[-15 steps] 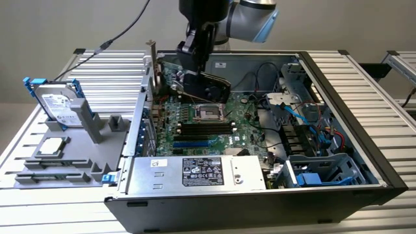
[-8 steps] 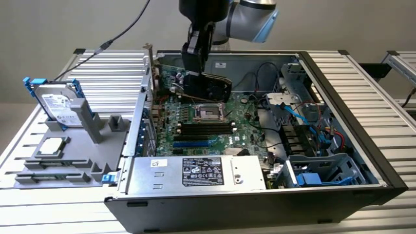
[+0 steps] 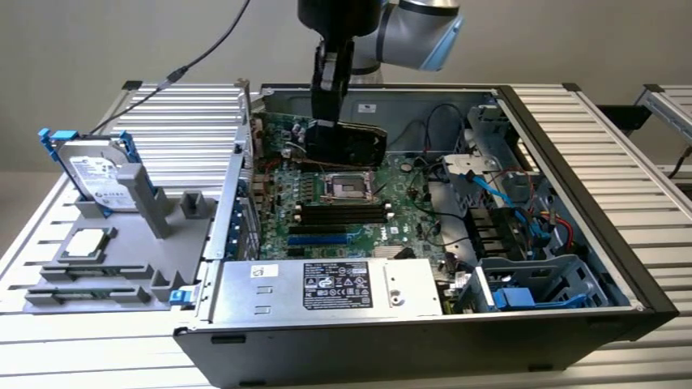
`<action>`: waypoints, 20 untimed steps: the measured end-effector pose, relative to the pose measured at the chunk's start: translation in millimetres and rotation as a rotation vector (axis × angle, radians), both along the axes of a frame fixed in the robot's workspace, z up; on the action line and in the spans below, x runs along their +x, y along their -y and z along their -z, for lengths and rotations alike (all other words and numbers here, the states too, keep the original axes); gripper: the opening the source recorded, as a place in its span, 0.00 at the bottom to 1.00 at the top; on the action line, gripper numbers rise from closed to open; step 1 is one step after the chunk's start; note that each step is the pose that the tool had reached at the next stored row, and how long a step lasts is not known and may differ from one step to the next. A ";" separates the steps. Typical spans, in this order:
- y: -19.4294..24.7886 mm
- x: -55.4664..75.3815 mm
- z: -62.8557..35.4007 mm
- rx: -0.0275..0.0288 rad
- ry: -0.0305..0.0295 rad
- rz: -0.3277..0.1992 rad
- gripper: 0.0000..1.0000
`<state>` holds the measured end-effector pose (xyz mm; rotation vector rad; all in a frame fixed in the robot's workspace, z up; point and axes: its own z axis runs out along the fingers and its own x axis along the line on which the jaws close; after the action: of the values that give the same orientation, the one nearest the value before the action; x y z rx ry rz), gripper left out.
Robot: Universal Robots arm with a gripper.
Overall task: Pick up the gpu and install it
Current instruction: 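Insert the gpu into the slot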
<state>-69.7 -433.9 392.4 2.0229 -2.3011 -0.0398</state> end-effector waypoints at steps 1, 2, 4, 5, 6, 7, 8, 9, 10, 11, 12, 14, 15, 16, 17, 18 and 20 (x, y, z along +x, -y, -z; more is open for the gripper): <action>0.0 0.0 0.1 0.0000 0.0000 -0.058 0.27; 0.0 0.0 0.6 0.0003 0.0000 -0.116 0.27; -1.2 -2.1 16.3 0.0008 0.0079 -0.177 0.27; -1.2 -2.9 18.3 0.0009 0.0085 -0.176 0.27; -1.2 -3.4 20.1 0.0008 0.0092 -0.176 0.27; -1.2 -3.9 21.9 0.0007 0.0097 -0.176 0.27; -1.2 -4.0 23.7 0.0007 0.0099 -0.174 0.27; -1.2 -4.0 25.4 0.0006 0.0100 -0.169 0.27; -1.2 -4.0 27.3 0.0008 0.0100 -0.161 0.27; -1.2 -4.0 29.0 0.0010 0.0100 -0.152 0.27; -1.2 -4.1 30.9 0.0012 0.0101 -0.140 0.27; -1.2 -4.1 34.5 0.0013 0.0102 -0.124 0.27; -1.1 -4.0 36.4 0.0015 0.0101 -0.124 0.27; -0.9 -4.0 37.8 0.0019 0.0101 -0.124 0.27; -0.6 -4.0 39.2 0.0023 0.0102 -0.124 0.27; -0.2 -4.0 40.5 0.0029 0.0102 -0.124 0.27; 0.9 -4.0 43.0 0.0044 0.0103 -0.124 0.27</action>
<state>-73.7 -434.8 349.4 2.1678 -2.1782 -0.0271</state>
